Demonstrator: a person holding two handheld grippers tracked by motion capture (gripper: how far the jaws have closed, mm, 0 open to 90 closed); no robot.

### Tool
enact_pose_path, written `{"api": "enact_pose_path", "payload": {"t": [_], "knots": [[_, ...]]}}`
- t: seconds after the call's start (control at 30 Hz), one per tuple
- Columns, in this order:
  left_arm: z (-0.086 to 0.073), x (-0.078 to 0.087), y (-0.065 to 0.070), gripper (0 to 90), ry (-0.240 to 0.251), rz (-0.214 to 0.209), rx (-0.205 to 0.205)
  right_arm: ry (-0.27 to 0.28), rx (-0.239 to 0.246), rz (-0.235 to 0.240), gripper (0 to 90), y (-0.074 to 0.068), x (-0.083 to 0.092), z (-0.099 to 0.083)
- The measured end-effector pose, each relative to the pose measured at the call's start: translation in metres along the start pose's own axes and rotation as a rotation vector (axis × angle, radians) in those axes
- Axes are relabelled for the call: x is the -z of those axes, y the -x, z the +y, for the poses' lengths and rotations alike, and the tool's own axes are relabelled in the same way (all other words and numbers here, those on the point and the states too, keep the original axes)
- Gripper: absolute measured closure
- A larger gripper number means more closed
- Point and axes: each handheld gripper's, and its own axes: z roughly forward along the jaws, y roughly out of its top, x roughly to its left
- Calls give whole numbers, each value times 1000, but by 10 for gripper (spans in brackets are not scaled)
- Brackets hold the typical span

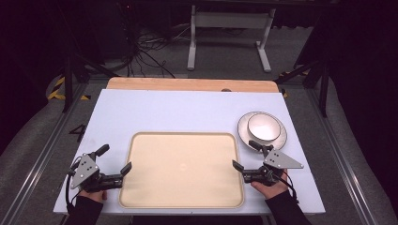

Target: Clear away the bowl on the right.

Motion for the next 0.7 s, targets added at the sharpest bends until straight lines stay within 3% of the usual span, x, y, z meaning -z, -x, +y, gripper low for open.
{"api": "enact_pose_path", "payload": {"t": [0.7], "knots": [[0, 0, 0, 1, -5, 4, -1, 17, 24, -3, 103, 9, 4, 43]]}}
